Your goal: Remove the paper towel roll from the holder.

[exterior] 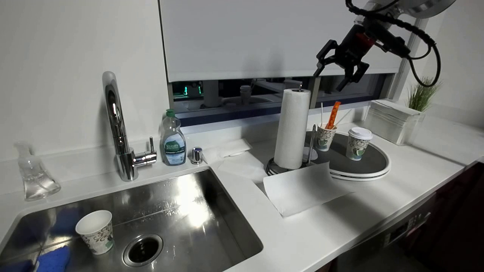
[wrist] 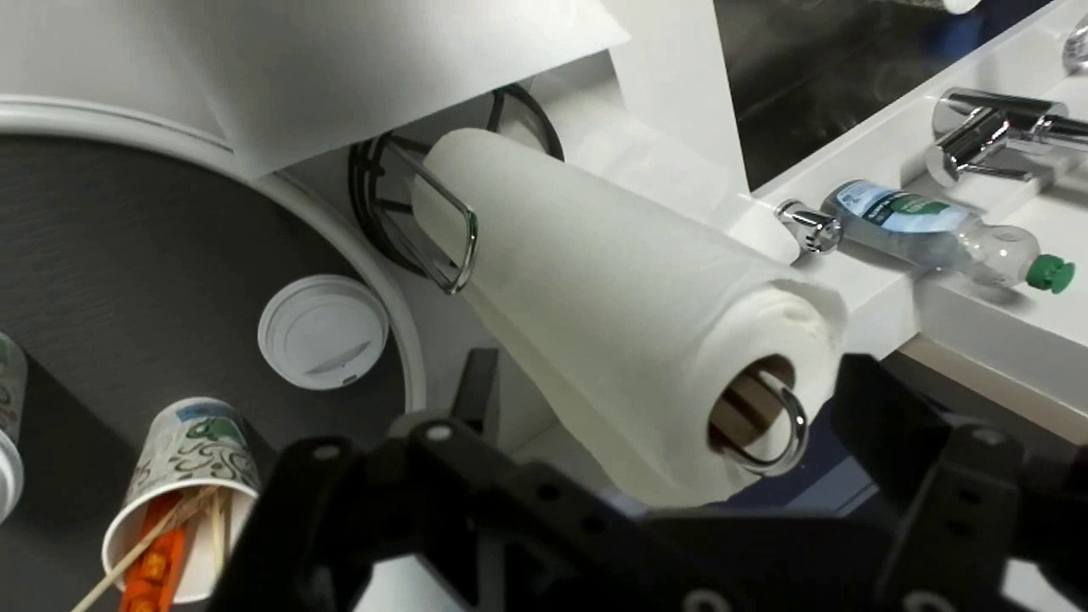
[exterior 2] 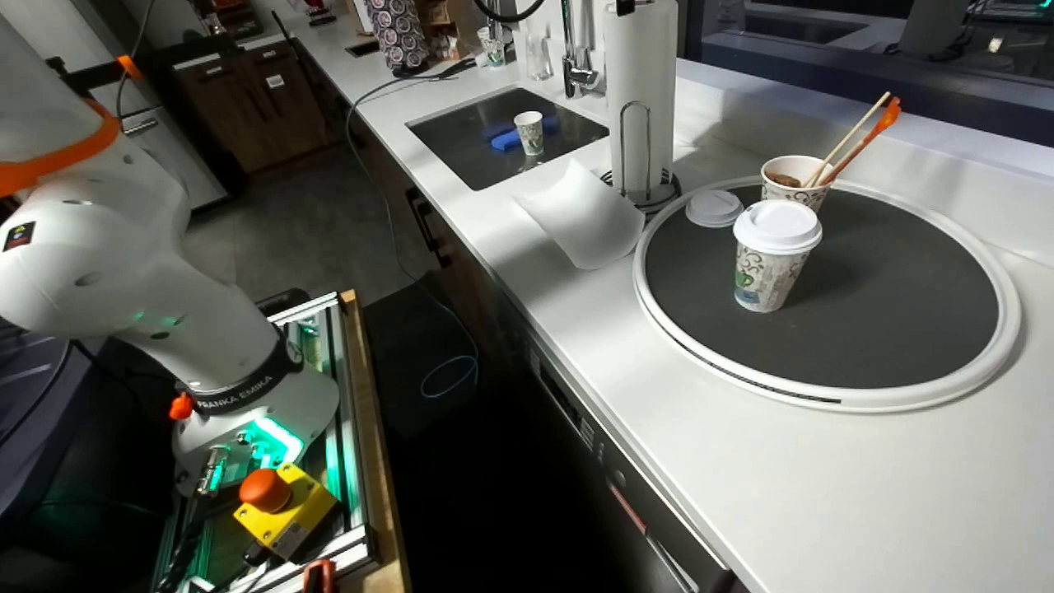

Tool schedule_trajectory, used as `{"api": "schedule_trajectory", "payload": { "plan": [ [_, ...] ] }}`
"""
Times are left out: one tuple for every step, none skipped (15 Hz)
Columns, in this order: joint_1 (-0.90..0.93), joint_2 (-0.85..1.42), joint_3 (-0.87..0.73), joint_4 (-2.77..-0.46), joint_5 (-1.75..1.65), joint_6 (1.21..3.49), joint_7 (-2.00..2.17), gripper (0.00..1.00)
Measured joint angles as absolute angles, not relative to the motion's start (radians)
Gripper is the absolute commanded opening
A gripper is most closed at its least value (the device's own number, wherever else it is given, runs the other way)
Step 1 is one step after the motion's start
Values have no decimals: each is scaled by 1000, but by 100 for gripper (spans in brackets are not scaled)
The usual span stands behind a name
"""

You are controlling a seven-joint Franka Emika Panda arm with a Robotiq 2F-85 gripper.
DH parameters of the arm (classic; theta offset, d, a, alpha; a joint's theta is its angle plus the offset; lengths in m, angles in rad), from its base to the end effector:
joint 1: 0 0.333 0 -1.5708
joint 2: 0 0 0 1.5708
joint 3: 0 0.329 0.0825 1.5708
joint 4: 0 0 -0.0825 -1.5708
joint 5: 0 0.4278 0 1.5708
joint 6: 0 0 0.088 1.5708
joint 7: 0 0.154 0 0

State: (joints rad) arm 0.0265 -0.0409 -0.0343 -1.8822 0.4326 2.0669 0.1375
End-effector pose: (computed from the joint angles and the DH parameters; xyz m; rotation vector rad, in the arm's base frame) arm 0.6261 0.0341 0.5082 -2.6798 0.4194 -0.2694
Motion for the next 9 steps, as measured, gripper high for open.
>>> {"api": "schedule_trajectory", "payload": {
  "plan": [
    [23,-30,-35,-1877,433,2052,162,100],
    [19,-23,-35,-1875,433,2045,186,100],
    [16,-17,-35,-1875,433,2045,205,100],
    [14,-13,-34,-1874,428,2050,231,100],
    [14,-9,-33,-1871,423,2060,258,100],
    [14,-6,-31,-1868,419,2064,276,100],
    [14,-4,-29,-1864,418,2065,287,100],
    [14,-5,-28,-1863,418,2065,288,100],
    [14,-4,-28,-1863,419,2065,288,100]
  ]
}}
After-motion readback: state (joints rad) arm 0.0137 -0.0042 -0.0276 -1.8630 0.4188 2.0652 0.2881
